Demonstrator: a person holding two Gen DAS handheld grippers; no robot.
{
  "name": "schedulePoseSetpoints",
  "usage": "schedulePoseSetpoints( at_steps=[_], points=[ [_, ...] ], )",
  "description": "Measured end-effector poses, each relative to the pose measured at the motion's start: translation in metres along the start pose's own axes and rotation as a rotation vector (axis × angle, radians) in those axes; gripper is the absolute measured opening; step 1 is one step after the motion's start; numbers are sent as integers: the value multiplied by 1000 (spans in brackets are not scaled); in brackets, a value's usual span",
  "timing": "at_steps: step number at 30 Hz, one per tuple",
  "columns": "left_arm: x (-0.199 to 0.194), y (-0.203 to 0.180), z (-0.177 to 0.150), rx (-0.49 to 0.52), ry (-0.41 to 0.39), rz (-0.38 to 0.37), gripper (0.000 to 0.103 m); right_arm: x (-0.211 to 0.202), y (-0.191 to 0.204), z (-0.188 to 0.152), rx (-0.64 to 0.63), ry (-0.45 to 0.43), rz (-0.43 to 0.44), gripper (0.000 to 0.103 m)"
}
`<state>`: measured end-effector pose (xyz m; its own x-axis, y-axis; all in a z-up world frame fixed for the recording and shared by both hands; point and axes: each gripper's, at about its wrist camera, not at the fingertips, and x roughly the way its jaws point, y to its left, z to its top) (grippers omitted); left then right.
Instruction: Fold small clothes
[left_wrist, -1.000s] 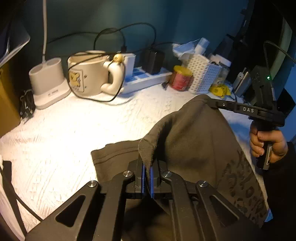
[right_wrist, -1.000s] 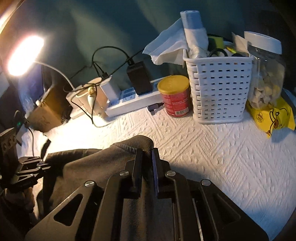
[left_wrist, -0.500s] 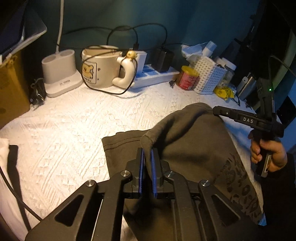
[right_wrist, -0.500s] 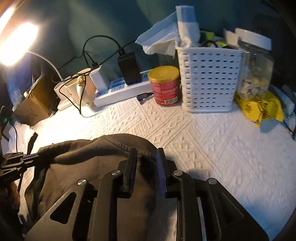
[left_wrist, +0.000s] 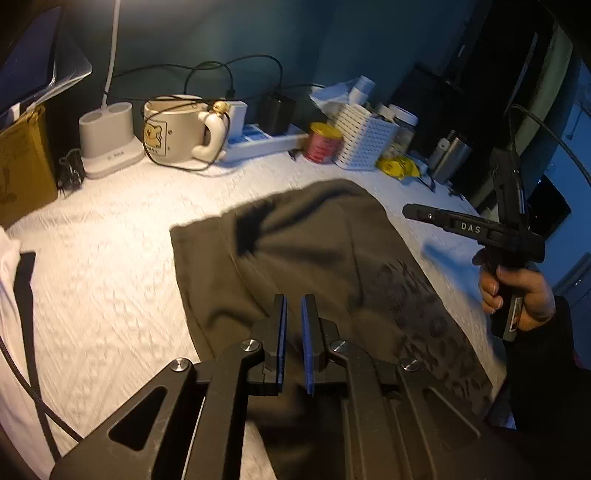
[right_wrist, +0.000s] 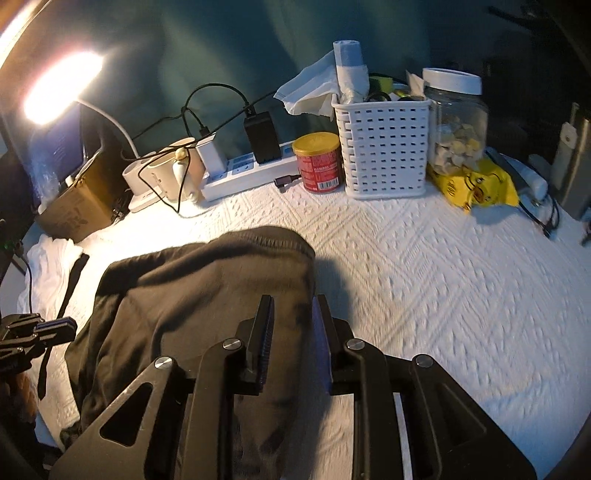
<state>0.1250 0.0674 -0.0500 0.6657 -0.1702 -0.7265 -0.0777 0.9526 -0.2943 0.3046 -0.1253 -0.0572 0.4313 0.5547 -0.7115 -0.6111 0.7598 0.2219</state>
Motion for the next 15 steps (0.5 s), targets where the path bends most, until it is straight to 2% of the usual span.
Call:
schedulePoseSetpoints(
  at_steps=[10,13,14,15],
  points=[
    [-8,-17,-48,-15,49,-41,8,-38,9,-38,17,-6,-22,23],
    [-13,-20,-59,-37,59,-75,8,-48,12,-50,21,-5,-24,24],
    [-15,-21,-63,-42,59,-87,8,-52,13,-55,24,-4,-24,25],
    [-18,-23,-67,-42,57,-91,8,-55,13,-61,28,-3,-24,34]
  ],
)
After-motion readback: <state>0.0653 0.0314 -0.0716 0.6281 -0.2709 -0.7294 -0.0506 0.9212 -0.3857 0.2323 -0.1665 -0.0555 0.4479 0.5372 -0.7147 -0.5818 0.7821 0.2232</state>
